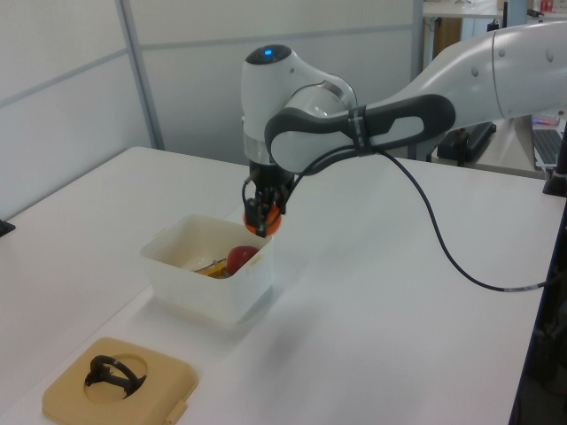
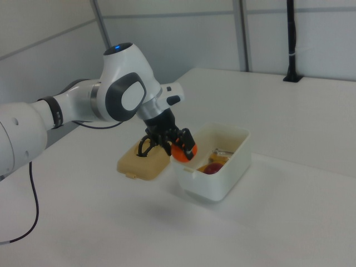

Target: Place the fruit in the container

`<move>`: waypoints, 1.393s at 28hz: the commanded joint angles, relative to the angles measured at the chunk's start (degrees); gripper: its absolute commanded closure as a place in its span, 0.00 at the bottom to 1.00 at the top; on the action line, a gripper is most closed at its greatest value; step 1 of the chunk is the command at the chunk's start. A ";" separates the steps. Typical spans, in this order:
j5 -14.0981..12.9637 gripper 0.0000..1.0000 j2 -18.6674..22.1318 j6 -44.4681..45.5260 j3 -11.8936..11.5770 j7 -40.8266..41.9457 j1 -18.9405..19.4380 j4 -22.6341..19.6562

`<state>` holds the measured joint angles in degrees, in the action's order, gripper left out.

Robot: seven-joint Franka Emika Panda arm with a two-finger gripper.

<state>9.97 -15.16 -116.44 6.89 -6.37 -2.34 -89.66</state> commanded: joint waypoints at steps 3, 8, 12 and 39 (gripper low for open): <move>0.23 0.63 -6.72 -17.74 -0.30 -10.75 0.84 2.74; 4.53 0.35 -10.15 -27.34 -0.30 -19.19 0.93 2.65; 7.35 0.00 -10.69 -27.70 -0.21 -22.28 1.20 2.48; -3.53 0.00 14.95 17.83 -0.30 -6.83 0.58 -8.93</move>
<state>9.87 -9.56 -98.49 7.35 -18.22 -1.83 -89.20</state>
